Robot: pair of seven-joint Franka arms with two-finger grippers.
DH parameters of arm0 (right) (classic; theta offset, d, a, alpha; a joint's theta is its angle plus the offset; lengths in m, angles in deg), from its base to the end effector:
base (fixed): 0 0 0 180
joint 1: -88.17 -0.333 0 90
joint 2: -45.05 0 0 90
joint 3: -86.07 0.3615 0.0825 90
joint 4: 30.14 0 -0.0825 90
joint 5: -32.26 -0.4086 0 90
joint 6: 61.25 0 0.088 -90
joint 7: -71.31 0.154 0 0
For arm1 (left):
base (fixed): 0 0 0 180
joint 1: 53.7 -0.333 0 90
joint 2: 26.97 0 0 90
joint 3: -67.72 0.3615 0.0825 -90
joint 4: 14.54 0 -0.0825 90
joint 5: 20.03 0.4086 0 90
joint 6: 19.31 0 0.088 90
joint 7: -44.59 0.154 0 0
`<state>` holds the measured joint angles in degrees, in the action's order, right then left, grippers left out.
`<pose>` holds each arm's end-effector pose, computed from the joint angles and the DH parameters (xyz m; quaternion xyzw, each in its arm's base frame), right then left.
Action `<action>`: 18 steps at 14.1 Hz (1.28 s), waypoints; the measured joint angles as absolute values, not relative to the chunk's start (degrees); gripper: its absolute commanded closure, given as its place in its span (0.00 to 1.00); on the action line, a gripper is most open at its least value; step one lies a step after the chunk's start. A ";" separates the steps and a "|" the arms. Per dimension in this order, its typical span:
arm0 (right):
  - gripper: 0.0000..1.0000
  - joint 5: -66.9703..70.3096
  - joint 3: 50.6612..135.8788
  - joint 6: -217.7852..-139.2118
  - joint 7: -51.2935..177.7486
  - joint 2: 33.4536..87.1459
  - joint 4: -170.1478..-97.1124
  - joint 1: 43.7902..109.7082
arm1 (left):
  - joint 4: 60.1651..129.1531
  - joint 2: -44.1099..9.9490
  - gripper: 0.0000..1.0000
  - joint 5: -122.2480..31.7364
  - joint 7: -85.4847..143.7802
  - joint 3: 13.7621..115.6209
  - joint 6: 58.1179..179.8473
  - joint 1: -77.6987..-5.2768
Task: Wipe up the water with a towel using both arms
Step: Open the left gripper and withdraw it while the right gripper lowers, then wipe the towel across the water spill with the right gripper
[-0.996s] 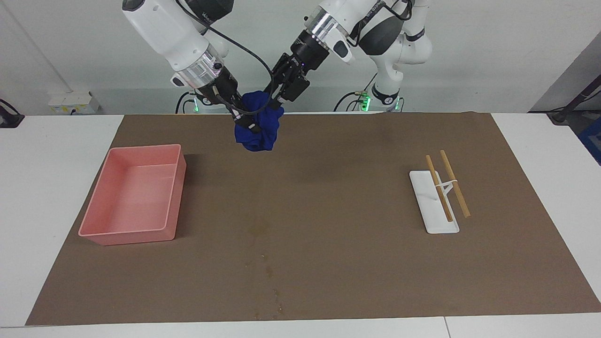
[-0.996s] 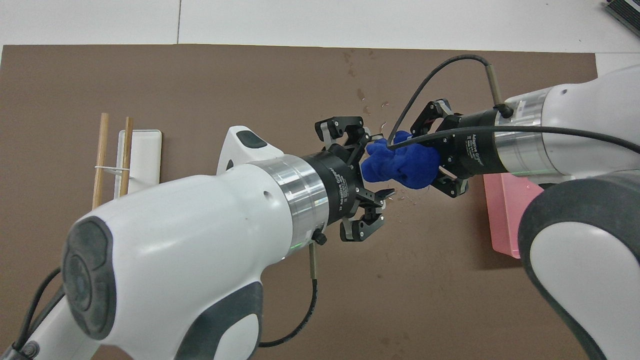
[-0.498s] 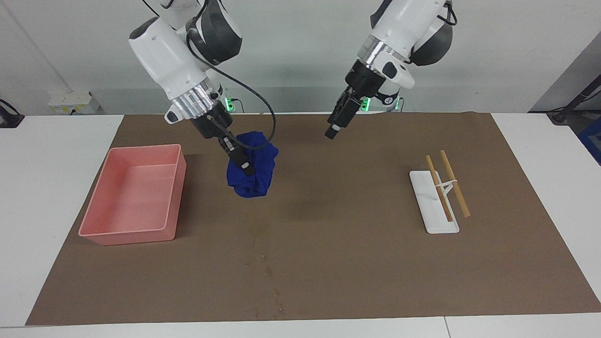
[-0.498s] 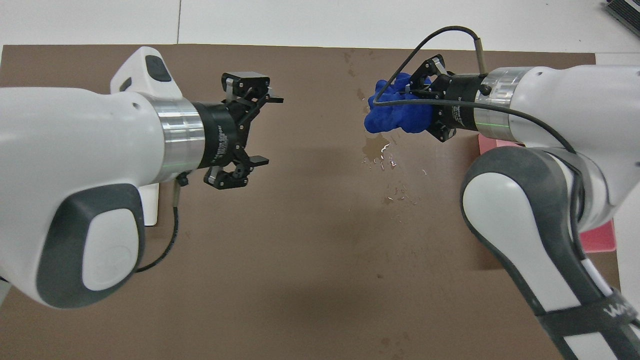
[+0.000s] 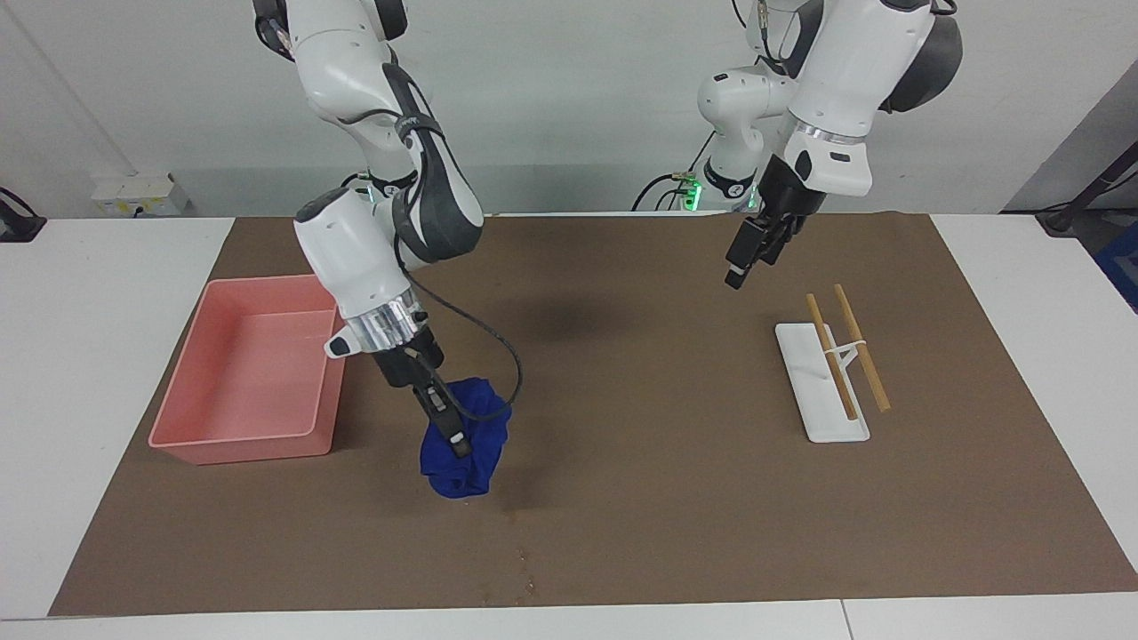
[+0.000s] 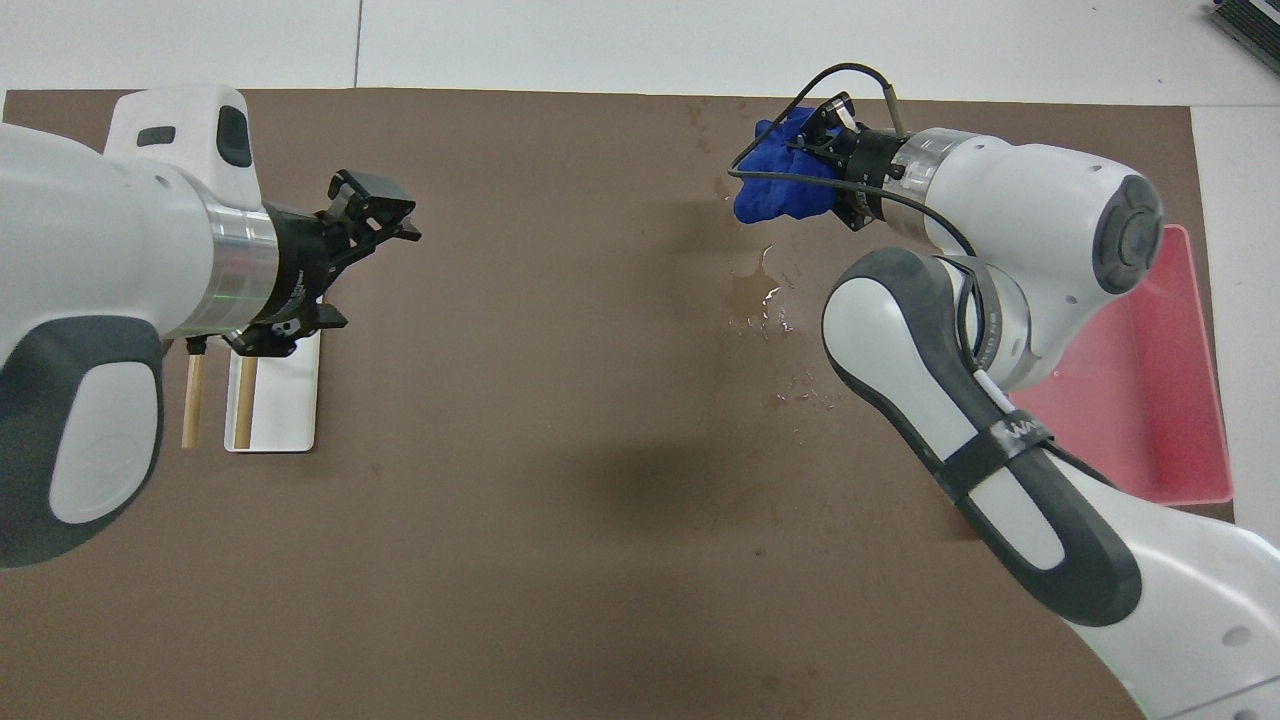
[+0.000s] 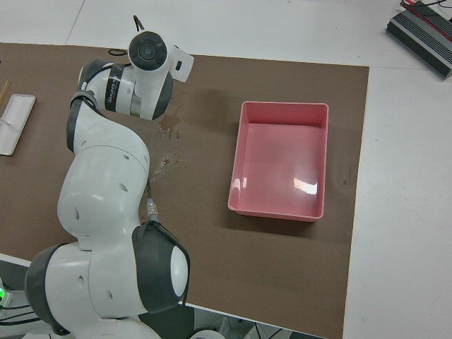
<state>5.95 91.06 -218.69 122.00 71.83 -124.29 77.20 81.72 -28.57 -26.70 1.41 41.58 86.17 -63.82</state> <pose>0.7654 0.1980 0.4067 -0.8242 0.4488 -0.1623 0.3048 0.5742 -0.1834 0.6099 0.9642 0.2430 0.0554 0.0903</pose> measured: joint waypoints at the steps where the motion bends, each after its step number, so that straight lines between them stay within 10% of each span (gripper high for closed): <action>1: 1.00 5.96 91.05 -220.00 120.09 74.18 -122.86 77.20 | 80.61 -28.68 0.00 -26.53 9.19 43.38 82.92 -64.01; 8: 1.00 6.51 91.10 -227.17 111.17 86.68 -118.44 73.65 | 73.90 -28.93 0.00 -24.32 41.48 62.63 68.00 -54.15; 18: 1.00 6.50 91.06 -226.92 111.17 79.58 -131.29 72.73 | 74.34 -29.27 0.00 -21.93 46.38 65.12 65.58 -51.28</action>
<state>6.50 91.06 -226.92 111.17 79.58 -131.29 72.73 74.34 -29.27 -21.93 46.38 65.12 65.58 -51.28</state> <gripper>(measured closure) 0.833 0.000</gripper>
